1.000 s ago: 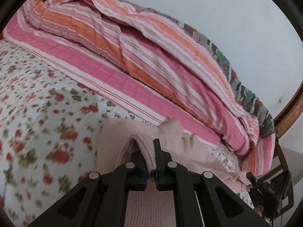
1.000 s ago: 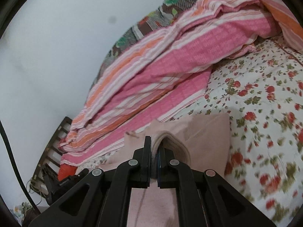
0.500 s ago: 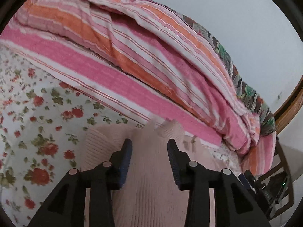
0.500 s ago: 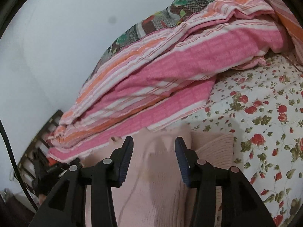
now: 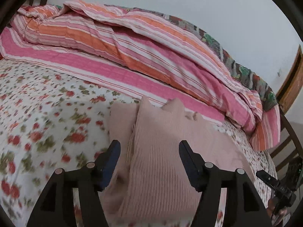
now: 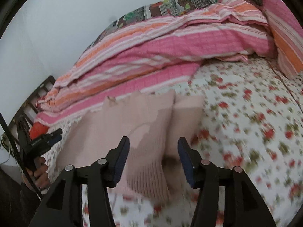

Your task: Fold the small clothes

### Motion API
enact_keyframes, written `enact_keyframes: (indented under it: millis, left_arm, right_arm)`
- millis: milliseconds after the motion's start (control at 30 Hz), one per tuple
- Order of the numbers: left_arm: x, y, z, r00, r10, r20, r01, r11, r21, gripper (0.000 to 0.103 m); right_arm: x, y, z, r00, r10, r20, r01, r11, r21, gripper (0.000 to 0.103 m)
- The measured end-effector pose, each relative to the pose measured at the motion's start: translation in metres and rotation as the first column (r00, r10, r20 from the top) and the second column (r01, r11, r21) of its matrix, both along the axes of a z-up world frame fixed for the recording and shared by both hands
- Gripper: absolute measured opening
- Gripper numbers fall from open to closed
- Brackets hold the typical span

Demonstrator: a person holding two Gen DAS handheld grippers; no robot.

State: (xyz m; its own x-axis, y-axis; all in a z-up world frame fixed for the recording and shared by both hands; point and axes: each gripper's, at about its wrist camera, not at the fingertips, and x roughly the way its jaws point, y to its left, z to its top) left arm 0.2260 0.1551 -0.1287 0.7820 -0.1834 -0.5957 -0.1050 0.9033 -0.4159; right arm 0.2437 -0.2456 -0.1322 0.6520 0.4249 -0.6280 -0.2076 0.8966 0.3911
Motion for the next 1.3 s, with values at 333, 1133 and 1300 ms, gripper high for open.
enact_keyframes:
  millis: [333, 1133, 1300]
  left_arm:
    - [-0.080, -0.006, -0.042, 0.993, -0.096, -0.068, 0.083, 0.981, -0.176, 0.061]
    - [-0.046, 0.013, -0.048, 0.998, 0.066, -0.011, -0.066, 0.958, -0.280, 0.010]
    - [-0.081, 0.009, -0.048, 0.998, 0.066, -0.025, -0.070, 0.964, -0.257, 0.010]
  right_arm:
    - [-0.062, -0.005, -0.025, 0.994, 0.057, -0.098, -0.051, 0.996, 0.070, 0.059]
    - [-0.022, -0.009, -0.052, 0.984, -0.067, -0.167, 0.120, 0.937, 0.328, 0.009]
    - [-0.045, -0.015, -0.040, 0.985, -0.050, -0.167, 0.104, 0.939, 0.329, 0.008]
